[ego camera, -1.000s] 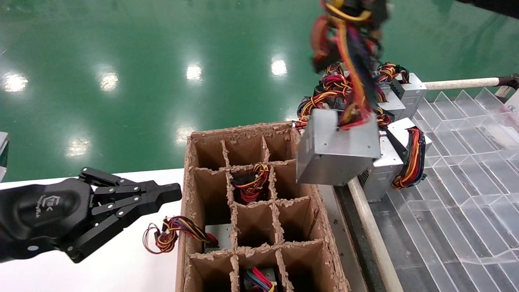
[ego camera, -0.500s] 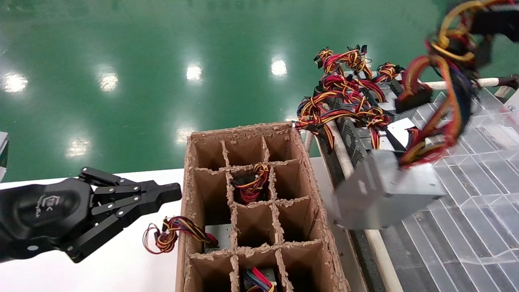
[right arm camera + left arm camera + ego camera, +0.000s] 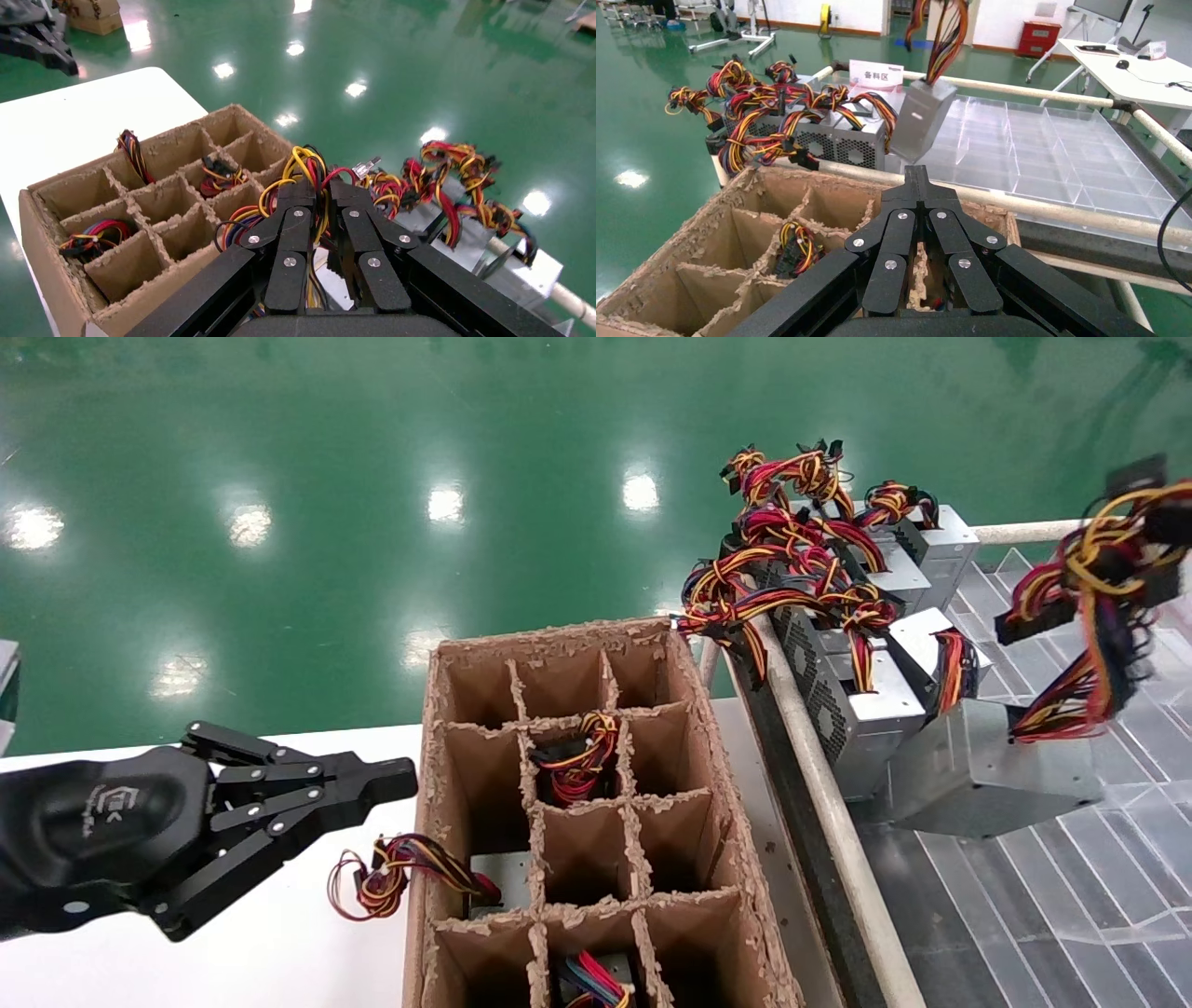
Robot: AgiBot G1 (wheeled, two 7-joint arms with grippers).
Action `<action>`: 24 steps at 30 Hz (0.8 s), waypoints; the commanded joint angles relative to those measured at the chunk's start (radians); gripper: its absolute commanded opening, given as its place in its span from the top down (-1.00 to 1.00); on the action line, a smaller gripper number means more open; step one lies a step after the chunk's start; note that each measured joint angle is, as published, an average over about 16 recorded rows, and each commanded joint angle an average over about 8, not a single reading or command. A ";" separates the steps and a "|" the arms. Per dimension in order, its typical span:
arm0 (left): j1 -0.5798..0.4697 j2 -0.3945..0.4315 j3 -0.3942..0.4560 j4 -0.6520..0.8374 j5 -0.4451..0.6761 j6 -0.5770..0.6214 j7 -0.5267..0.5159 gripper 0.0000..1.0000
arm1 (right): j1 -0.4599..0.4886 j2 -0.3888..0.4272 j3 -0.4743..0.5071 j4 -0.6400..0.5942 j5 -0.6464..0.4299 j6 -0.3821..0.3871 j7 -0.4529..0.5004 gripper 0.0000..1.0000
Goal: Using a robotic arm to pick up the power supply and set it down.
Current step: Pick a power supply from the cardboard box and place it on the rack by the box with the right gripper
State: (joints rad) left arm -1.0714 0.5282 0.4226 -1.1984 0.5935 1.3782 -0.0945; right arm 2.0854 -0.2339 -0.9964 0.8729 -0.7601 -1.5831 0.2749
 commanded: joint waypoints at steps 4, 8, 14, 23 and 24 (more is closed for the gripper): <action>0.000 0.000 0.000 0.000 0.000 0.000 0.000 1.00 | -0.017 -0.014 -0.028 -0.052 0.012 -0.001 -0.039 1.00; 0.000 0.000 0.000 0.000 0.000 0.000 0.000 1.00 | -0.028 -0.024 -0.049 -0.077 0.024 0.001 -0.060 1.00; 0.000 0.000 0.000 0.000 0.000 0.000 0.000 1.00 | -0.049 -0.063 -0.079 -0.133 0.027 0.012 -0.092 1.00; 0.000 0.000 0.000 0.000 0.000 0.000 0.000 1.00 | -0.058 -0.140 -0.091 -0.266 0.037 0.027 -0.140 1.00; 0.000 0.000 0.000 0.000 0.000 0.000 0.000 1.00 | -0.056 -0.146 -0.091 -0.279 0.037 0.029 -0.141 1.00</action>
State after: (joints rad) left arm -1.0714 0.5282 0.4226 -1.1984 0.5935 1.3782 -0.0945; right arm 2.0325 -0.3751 -1.0866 0.5997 -0.7230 -1.5546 0.1455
